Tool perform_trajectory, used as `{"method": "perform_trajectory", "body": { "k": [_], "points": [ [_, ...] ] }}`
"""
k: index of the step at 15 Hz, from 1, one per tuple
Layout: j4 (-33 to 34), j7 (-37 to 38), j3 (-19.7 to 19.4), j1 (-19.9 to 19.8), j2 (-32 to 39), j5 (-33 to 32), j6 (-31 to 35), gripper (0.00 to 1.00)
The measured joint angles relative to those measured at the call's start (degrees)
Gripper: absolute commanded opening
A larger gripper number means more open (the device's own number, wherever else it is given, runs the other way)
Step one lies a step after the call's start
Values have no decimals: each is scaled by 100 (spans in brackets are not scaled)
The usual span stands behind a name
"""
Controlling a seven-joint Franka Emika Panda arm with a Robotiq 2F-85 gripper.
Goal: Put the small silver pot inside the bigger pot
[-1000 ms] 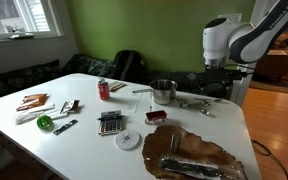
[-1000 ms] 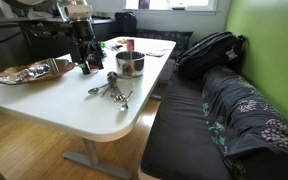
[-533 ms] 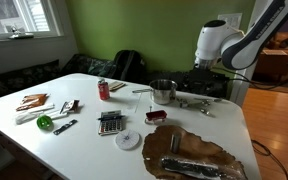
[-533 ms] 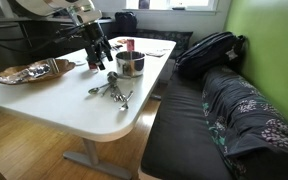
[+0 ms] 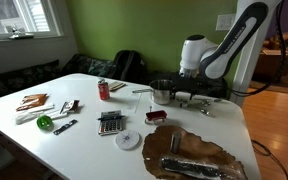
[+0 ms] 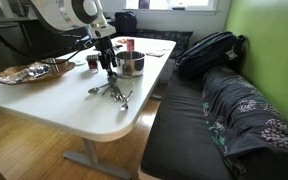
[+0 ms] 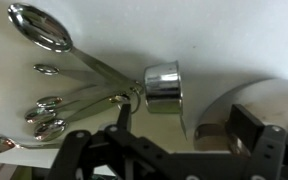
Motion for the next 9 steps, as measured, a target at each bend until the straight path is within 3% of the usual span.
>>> {"method": "perform_trajectory", "body": {
  "k": [9],
  "points": [
    [31, -1129, -786, 926, -57, 1720, -342, 100]
  ]
}}
